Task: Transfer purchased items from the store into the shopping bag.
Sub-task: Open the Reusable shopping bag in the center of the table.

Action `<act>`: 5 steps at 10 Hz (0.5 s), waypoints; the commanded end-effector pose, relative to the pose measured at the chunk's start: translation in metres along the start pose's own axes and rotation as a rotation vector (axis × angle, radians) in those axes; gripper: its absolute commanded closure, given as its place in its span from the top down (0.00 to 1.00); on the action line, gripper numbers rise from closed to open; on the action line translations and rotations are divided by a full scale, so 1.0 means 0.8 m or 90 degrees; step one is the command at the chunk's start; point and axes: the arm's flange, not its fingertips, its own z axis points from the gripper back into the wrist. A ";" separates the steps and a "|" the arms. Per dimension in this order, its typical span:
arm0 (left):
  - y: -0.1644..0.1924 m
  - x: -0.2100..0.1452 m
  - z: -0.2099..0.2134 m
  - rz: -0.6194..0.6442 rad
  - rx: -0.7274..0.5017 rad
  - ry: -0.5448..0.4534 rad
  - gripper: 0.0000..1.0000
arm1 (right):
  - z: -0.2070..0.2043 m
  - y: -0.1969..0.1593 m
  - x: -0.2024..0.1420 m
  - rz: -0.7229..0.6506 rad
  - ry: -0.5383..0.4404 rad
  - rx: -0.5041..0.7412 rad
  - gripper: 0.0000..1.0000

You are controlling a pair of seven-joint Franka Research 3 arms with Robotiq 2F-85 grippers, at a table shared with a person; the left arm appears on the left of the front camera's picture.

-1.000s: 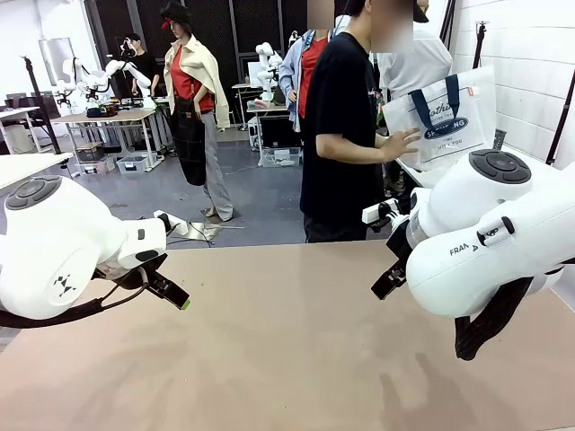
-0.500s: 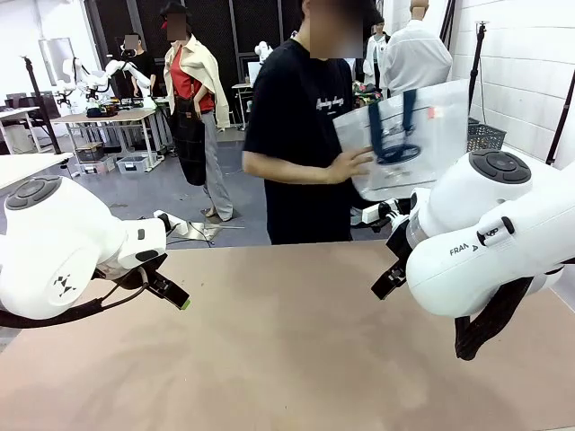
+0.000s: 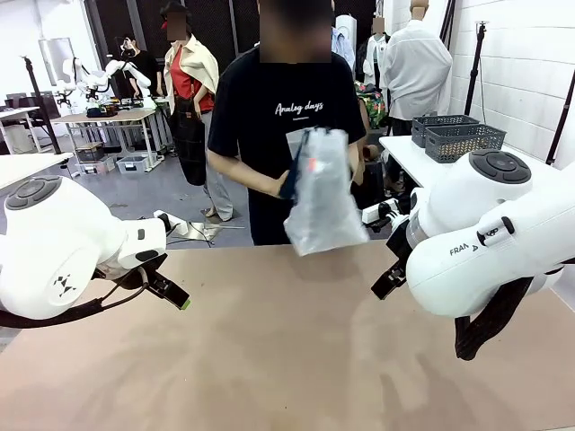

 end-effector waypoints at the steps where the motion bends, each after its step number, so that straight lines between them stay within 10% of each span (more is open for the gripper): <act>1: 0.002 -0.001 0.000 0.002 0.000 0.000 1.00 | 0.000 0.000 0.000 0.000 0.000 0.000 1.00; 5: 0.002 -0.001 0.000 0.002 0.000 0.000 1.00 | 0.000 0.000 0.000 0.000 0.000 0.000 1.00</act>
